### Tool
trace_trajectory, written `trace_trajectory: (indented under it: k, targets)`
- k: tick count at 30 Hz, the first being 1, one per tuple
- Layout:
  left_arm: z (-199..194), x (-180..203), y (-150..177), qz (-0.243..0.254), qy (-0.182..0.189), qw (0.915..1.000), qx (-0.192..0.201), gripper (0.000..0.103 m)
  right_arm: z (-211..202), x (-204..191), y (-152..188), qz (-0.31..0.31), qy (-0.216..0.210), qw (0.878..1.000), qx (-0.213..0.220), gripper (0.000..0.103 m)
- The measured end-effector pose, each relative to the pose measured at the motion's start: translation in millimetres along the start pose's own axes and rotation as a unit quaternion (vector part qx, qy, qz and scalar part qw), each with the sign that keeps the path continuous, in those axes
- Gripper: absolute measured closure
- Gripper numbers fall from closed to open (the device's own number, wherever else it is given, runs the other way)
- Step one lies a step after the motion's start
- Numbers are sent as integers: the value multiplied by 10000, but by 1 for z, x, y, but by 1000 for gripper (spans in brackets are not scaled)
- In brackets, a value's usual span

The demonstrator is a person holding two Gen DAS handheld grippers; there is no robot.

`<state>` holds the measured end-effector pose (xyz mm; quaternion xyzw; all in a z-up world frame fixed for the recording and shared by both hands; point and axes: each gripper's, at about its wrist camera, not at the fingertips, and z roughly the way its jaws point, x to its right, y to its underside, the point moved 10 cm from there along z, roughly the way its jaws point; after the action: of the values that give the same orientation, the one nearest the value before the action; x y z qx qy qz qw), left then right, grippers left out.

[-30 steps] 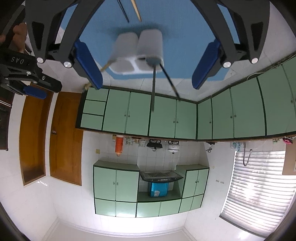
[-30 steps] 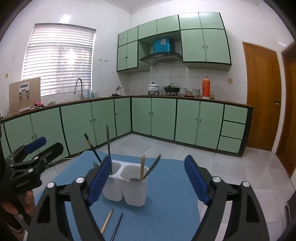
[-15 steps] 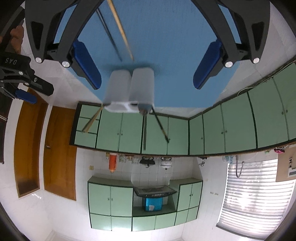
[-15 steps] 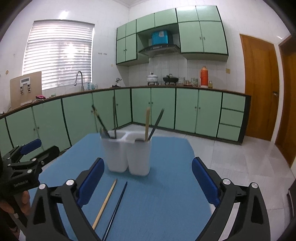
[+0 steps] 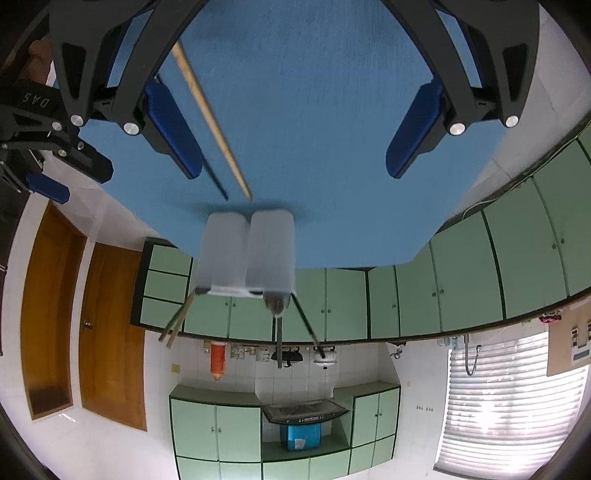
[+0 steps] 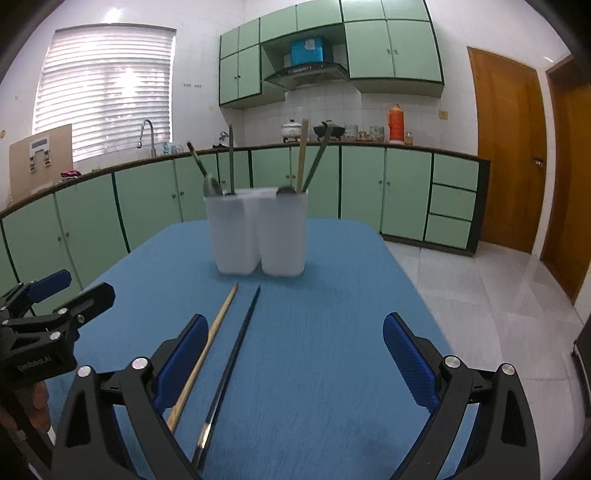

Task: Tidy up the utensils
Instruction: 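Withdraw both open tools toward the wooden and black chopsticks on the cloth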

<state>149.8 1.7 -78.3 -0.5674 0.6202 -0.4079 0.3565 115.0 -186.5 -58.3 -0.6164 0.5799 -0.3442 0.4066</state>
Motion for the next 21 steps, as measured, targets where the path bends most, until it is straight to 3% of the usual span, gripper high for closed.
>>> trace_trajectory:
  k: [13, 21]
  targets:
    - [-10, -7, 44, -19, -89, 9998, -159, 6, -15, -27, 41, -187, 289, 9986, 409, 11]
    - [-16, -14, 55, -96, -173, 9996, -190, 6, -12, -47, 66, -367, 338, 9979, 418, 33]
